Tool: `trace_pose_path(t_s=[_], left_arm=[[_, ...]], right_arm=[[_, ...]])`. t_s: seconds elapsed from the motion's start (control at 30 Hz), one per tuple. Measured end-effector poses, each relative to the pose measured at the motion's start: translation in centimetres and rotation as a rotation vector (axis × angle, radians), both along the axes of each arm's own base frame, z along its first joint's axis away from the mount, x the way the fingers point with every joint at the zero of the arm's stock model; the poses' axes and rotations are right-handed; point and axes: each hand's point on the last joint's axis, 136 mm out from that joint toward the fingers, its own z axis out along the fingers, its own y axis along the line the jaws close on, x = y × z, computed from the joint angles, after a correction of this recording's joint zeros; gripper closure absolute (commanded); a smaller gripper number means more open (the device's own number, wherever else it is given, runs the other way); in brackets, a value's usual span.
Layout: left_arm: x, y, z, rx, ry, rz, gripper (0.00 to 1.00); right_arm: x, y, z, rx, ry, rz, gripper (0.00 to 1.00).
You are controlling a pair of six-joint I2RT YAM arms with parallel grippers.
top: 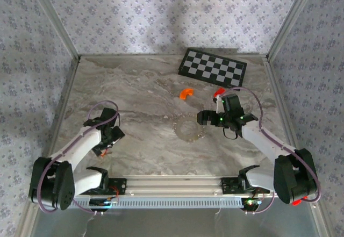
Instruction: Put the keys on the keyring
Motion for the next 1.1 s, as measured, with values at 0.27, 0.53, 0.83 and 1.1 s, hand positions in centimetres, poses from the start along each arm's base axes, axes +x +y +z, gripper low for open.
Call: trace_pose_path(t_s=[0.27, 0.53, 0.83, 1.1], left_arm=[[0.2, -0.5, -1.1, -0.024, -0.013, -0.032, 0.00], [-0.5, -2.1, -1.7, -0.029, -0.037, -0.084, 0.00], [0.4, -3.9, -1.6, -0.040, -0.107, -0.129, 0.01], [4.5, -12.0, -1.1, -0.090, -0.231, -0.277, 0.02]], right_arm=[[0.8, 0.0, -0.1, -0.010, 0.007, 0.001, 0.01], [2.1, -1.0, 1.3, -0.037, -0.034, -0.004, 0.00], [2.2, -1.8, 2.6, -0.057, -0.057, -0.009, 0.01], [2.3, -2.9, 2.8, -0.052, -0.047, -0.042, 0.00]])
